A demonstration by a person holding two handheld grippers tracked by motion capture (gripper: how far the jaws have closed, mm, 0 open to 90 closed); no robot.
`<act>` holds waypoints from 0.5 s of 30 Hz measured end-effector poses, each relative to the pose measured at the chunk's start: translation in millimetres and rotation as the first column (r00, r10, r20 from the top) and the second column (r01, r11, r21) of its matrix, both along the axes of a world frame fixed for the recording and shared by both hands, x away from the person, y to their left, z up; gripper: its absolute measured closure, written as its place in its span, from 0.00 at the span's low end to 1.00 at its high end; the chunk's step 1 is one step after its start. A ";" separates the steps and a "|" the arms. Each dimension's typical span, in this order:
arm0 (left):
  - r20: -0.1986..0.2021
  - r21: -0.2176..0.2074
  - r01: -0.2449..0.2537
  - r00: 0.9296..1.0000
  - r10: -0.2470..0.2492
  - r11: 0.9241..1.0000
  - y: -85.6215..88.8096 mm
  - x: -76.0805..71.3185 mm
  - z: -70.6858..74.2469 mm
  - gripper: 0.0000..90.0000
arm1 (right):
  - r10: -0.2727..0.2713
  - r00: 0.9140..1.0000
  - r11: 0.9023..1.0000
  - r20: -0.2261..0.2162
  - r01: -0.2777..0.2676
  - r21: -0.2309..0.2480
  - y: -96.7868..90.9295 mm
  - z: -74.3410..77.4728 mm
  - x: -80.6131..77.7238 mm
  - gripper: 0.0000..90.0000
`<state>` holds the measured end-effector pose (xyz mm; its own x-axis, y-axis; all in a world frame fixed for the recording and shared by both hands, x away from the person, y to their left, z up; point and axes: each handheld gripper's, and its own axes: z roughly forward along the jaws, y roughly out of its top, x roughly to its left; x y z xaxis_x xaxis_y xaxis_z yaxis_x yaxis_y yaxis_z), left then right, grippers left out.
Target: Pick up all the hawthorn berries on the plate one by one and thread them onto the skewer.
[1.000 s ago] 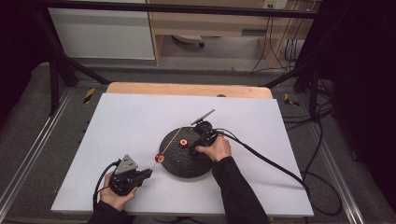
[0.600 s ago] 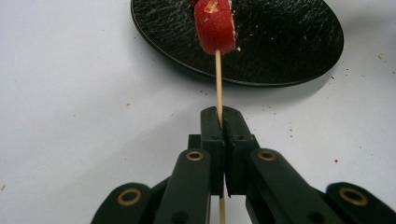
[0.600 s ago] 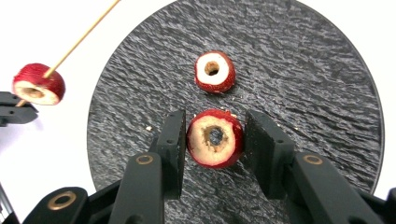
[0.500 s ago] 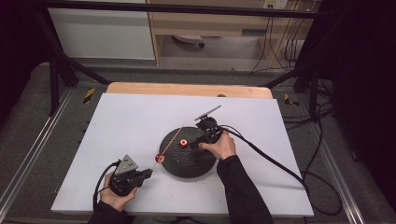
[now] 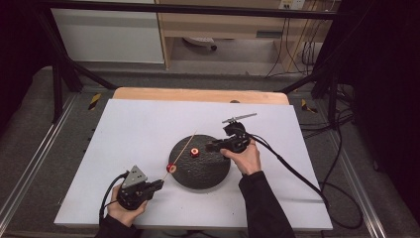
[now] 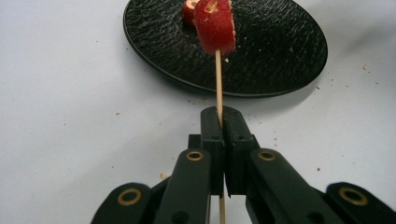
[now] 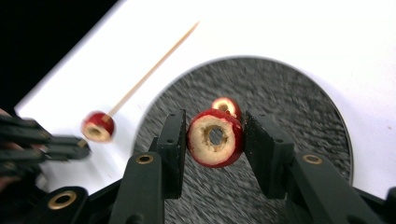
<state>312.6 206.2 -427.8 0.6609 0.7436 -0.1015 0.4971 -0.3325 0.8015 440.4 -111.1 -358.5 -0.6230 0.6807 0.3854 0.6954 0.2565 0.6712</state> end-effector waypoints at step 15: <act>0.010 -0.051 -0.035 0.999 0.035 0.998 -20.6 -9.4 7.4 0.98 | -0.223 0.963 0.897 0.154 0.140 0.419 -30.8 -16.9 -23.6 0.67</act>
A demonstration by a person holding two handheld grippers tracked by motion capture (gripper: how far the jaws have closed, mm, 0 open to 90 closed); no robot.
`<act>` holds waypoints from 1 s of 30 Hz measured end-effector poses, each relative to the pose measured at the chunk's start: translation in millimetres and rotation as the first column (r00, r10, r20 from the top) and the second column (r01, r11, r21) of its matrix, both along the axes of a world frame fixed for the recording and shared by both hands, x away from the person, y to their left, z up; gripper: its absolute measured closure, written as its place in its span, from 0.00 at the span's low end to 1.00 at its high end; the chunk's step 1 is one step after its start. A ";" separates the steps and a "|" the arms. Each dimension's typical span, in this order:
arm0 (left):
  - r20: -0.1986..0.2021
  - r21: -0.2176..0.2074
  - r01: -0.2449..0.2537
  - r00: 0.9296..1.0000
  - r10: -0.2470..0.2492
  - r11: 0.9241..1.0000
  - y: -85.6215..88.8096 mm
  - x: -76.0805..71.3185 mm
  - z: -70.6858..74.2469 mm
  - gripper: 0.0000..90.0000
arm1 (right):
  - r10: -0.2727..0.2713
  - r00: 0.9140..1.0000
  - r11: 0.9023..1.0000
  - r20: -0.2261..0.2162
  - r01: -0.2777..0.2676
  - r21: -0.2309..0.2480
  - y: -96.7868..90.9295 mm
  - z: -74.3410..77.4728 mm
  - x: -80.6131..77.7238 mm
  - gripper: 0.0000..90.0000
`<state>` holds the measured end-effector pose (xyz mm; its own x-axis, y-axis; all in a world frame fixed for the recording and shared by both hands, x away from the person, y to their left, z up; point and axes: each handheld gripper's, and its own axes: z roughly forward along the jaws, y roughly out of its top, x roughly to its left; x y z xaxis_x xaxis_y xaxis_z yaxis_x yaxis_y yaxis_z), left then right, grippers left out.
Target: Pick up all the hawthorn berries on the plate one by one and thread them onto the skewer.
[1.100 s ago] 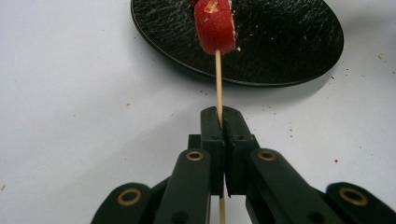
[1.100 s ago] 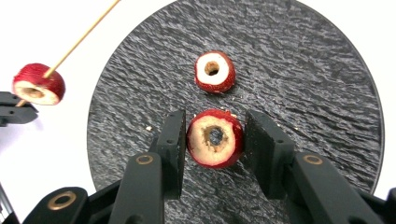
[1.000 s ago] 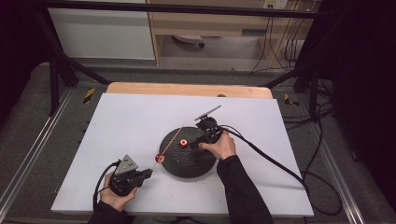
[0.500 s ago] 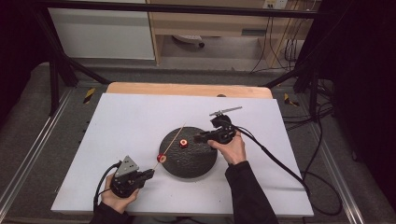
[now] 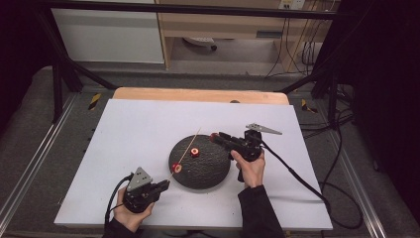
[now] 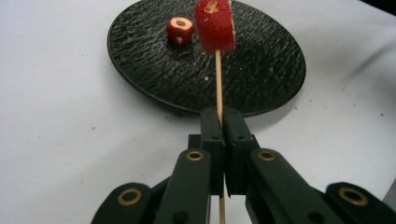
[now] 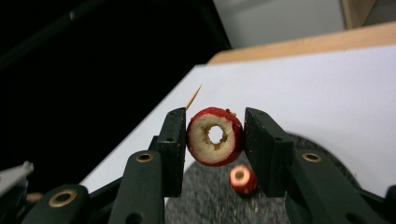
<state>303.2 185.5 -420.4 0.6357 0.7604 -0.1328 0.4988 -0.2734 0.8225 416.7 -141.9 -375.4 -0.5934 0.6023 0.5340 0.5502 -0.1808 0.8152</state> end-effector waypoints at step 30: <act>0.019 -0.020 0.060 0.998 -0.059 0.998 -32.3 -9.2 11.4 0.98 | -0.175 0.975 0.962 0.137 0.140 0.234 -4.0 -5.3 12.4 0.67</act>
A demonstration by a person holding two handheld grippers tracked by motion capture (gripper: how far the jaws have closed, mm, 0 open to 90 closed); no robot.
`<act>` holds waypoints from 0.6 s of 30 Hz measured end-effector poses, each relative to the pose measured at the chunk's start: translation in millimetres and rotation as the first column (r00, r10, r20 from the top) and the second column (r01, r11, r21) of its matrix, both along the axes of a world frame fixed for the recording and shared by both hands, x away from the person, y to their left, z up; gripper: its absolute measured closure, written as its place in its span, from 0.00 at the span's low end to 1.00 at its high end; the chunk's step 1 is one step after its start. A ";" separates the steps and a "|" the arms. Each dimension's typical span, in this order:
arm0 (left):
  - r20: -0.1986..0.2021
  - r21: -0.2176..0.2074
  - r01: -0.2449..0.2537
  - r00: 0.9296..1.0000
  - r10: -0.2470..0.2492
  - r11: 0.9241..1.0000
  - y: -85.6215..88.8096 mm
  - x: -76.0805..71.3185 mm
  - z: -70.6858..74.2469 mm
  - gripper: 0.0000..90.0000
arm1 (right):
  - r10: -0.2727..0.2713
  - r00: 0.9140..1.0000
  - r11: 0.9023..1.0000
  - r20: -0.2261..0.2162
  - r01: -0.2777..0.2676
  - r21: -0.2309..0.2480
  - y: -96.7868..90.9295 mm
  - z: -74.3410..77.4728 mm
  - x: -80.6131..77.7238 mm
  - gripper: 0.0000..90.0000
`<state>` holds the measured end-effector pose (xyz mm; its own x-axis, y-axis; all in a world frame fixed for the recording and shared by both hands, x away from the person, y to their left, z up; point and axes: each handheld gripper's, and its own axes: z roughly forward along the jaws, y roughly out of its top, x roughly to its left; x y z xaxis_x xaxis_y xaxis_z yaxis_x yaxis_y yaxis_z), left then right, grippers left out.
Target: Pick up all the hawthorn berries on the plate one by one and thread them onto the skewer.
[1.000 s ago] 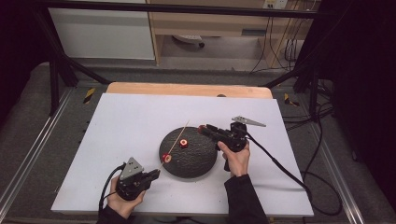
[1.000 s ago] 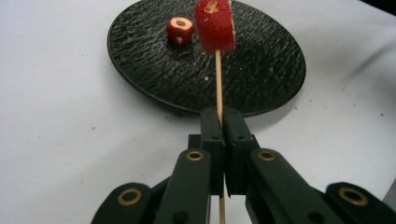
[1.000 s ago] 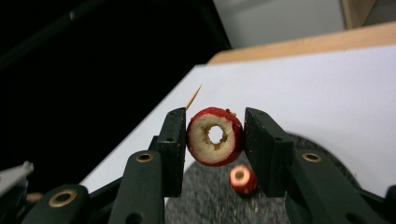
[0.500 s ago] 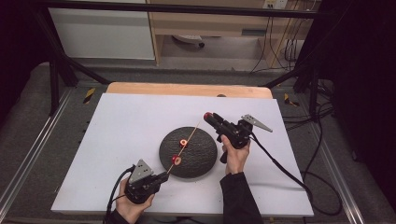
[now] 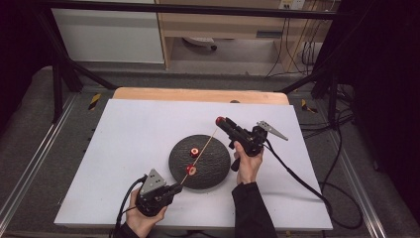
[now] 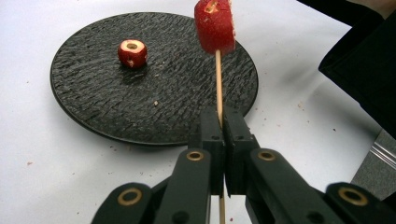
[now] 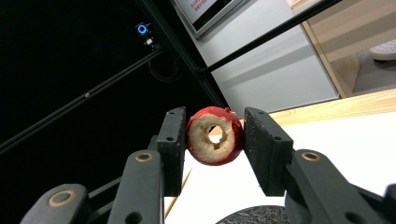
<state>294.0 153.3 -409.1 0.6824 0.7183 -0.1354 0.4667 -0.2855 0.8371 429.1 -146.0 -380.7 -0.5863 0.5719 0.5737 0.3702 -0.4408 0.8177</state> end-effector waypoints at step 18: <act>-0.009 -0.008 -0.006 1.000 0.006 1.000 -1.2 2.9 -1.2 0.98 | 0.032 1.000 0.999 0.001 -0.032 -0.006 2.9 -3.1 -2.3 0.67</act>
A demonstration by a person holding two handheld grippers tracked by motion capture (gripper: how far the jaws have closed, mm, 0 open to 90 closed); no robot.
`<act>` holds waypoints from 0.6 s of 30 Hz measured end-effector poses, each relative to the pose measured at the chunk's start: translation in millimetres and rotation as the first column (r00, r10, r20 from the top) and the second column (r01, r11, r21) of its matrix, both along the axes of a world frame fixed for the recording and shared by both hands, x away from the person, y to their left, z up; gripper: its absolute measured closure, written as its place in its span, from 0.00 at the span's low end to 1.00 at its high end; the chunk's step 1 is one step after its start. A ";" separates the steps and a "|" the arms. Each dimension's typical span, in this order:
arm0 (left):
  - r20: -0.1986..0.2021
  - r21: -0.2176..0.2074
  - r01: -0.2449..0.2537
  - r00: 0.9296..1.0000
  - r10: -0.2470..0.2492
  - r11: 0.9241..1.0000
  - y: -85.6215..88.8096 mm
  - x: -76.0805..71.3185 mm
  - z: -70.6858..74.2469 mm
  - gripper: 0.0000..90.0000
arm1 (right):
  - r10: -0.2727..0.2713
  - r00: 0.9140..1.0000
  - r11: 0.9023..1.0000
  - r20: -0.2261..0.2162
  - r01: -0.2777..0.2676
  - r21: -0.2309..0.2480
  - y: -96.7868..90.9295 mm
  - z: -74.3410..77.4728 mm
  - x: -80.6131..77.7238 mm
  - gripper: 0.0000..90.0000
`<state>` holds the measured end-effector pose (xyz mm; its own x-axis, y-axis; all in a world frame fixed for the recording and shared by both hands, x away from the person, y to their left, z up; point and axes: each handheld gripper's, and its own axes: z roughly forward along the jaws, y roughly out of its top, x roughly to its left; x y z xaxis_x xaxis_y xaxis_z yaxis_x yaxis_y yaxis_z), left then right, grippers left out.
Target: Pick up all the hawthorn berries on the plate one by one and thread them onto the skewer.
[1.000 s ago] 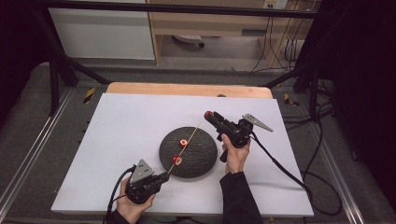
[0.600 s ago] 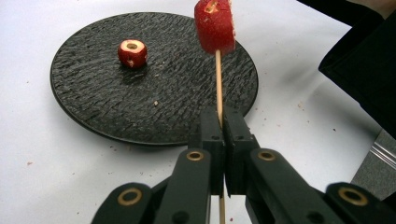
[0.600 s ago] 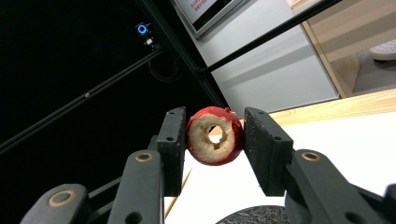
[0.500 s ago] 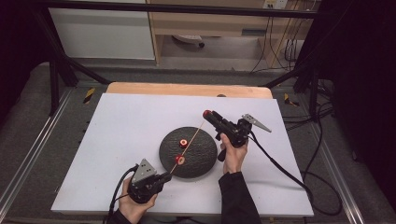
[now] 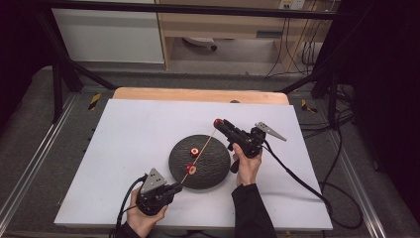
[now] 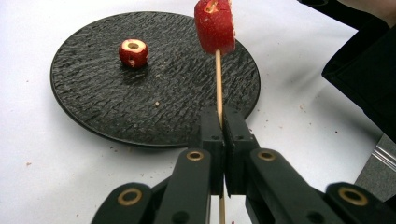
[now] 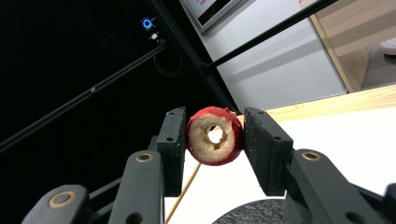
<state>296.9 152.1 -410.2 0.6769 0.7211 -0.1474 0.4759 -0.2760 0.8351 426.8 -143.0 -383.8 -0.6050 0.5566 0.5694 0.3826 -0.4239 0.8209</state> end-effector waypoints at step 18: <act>-0.006 -0.002 0.000 1.000 0.000 1.000 -1.6 5.4 -0.6 0.98 | 0.045 0.999 0.999 -0.010 -0.045 -0.008 7.3 -5.4 -12.6 0.68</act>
